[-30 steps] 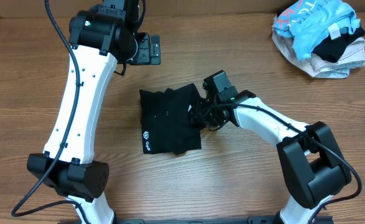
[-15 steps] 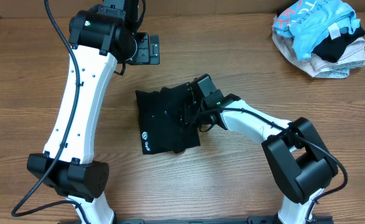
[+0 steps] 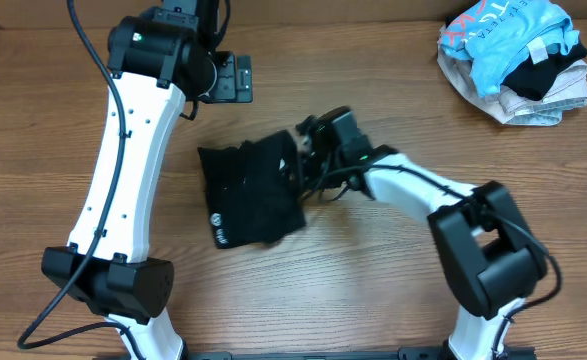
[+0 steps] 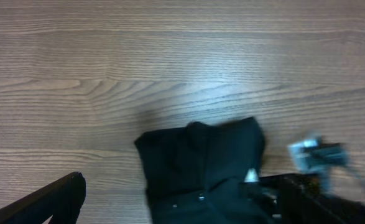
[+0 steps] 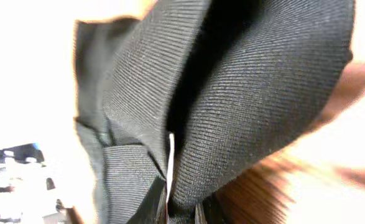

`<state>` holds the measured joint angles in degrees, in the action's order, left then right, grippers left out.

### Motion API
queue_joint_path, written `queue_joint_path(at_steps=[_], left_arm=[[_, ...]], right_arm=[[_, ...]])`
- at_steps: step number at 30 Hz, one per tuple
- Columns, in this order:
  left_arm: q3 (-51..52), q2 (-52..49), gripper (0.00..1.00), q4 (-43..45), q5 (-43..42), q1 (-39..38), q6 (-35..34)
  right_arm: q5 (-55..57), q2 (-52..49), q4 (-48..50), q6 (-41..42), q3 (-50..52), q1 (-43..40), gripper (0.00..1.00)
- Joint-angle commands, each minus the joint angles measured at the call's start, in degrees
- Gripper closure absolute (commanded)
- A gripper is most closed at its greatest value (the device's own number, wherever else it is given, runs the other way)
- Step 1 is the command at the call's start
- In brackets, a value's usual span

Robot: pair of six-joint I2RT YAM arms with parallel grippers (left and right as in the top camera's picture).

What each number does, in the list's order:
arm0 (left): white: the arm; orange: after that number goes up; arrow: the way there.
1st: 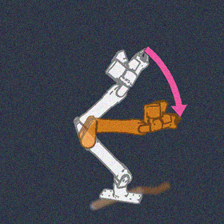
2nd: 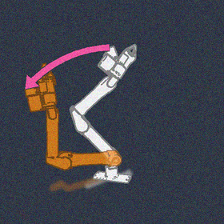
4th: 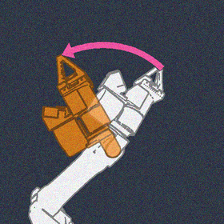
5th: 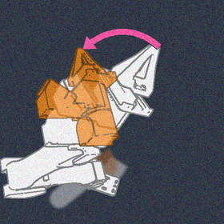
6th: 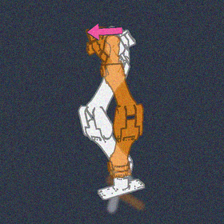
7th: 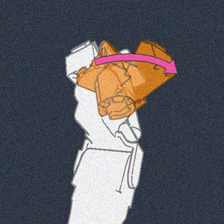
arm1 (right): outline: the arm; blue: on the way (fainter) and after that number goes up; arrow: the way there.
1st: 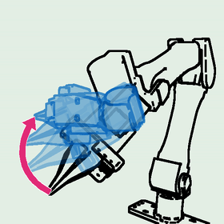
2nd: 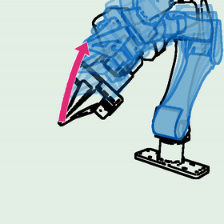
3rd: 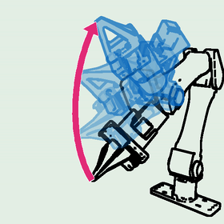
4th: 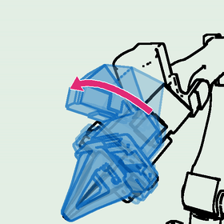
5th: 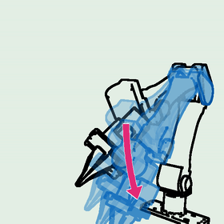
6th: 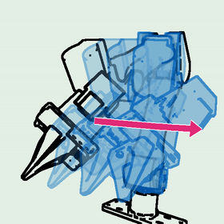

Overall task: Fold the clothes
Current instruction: 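Carry the bundle to the clothes stack at upper right and release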

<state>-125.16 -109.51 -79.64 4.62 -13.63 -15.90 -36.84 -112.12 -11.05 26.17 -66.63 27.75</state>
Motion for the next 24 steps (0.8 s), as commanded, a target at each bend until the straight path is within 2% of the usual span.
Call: queue_joint_path(at_steps=[1,8,13,17,24], left_arm=[[0.26,0.11,0.0,0.59,0.94,2.23,1.09],[0.26,0.11,0.0,0.42,0.9,4.39,0.55],[0.26,0.11,0.0,0.57,0.9,4.72,0.46],[0.26,0.11,0.0,0.57,0.87,4.7,0.44],[0.26,0.11,0.0,0.7,0.9,4.7,0.46]], right_arm=[[-9.25,9.03,2.6,2.54,-0.66,-7.21,0.96],[-15.56,17.46,10.08,9.4,-0.66,-19.76,0.96],[-15.69,19.12,23.28,16.28,-0.96,-27.47,0.96],[-10.01,19.08,34.58,22.58,-2.54,-34.07,0.96],[-0.04,16.41,36.11,23.39,-11.08,-41.31,0.96]])
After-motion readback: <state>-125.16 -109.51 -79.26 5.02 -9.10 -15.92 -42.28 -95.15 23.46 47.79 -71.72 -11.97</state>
